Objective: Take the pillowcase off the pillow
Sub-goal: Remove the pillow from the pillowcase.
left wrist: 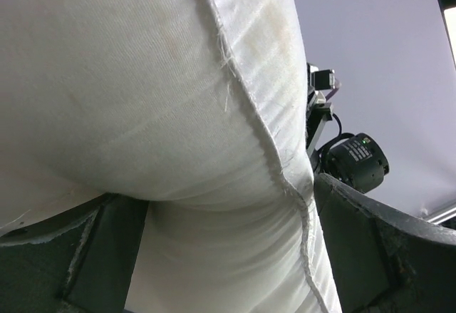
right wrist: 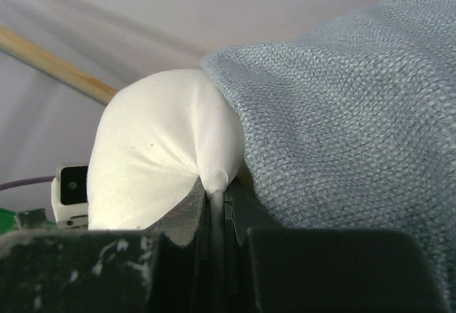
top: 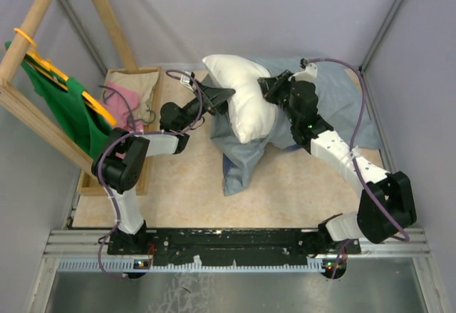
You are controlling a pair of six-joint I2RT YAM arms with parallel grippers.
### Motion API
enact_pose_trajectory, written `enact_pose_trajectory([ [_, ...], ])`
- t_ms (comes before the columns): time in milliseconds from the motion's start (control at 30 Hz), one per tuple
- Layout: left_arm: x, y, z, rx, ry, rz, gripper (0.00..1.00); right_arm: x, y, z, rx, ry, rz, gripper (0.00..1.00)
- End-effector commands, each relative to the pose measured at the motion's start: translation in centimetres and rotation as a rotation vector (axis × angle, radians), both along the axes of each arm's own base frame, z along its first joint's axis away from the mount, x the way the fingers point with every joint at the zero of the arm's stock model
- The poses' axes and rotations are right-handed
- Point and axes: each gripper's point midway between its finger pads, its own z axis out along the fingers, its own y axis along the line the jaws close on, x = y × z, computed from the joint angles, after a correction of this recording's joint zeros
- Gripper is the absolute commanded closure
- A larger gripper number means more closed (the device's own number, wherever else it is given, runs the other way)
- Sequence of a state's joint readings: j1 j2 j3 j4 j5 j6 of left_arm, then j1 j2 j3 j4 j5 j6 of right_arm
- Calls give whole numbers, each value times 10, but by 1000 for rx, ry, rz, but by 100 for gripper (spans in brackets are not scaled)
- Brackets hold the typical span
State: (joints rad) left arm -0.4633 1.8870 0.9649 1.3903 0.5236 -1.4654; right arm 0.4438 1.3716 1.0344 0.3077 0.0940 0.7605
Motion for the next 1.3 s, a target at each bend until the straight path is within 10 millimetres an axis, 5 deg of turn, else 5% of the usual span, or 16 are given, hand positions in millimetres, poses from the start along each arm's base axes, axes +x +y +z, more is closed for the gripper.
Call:
enact_pose_trajectory([
  [0, -40, 7, 81, -141, -227, -27, 1, -37, 47, -21, -109, 1, 168, 100],
  [133, -27, -2, 76, -9, -155, -12, 1, -44, 50, -42, -256, -2, 141, 100],
  [333, -5, -17, 59, 419, -175, 202, 1, -57, 55, -55, -435, -34, 98, 100],
  [633, -18, -40, 25, 581, -183, 173, 1, -68, 78, -45, -485, -94, 163, 100],
  [700, -22, -42, 17, 595, -191, 156, 14, -70, 79, -40, -470, -100, 168, 100],
  [800, -27, -39, 8, 610, -217, 151, 65, -76, 73, -29, -460, -104, 173, 100],
  [833, -28, -36, 5, 625, -224, 158, 88, -78, 70, -24, -448, -107, 185, 87],
  [867, -26, -32, 2, 648, -220, 179, 99, -79, 65, -19, -421, -107, 206, 57],
  [900, -24, -26, -2, 674, -214, 204, 100, -80, 60, -12, -377, -103, 230, 30],
  [967, -20, -14, -8, 728, -228, 268, 100, -82, 43, 0, -283, -97, 259, 5],
  [1100, -14, 9, -12, 817, -303, 374, 100, -82, 3, 37, -232, -166, 187, 1],
  [1267, -14, 19, -14, 997, -500, 309, 100, -85, -15, 64, -259, -247, 151, 1],
])
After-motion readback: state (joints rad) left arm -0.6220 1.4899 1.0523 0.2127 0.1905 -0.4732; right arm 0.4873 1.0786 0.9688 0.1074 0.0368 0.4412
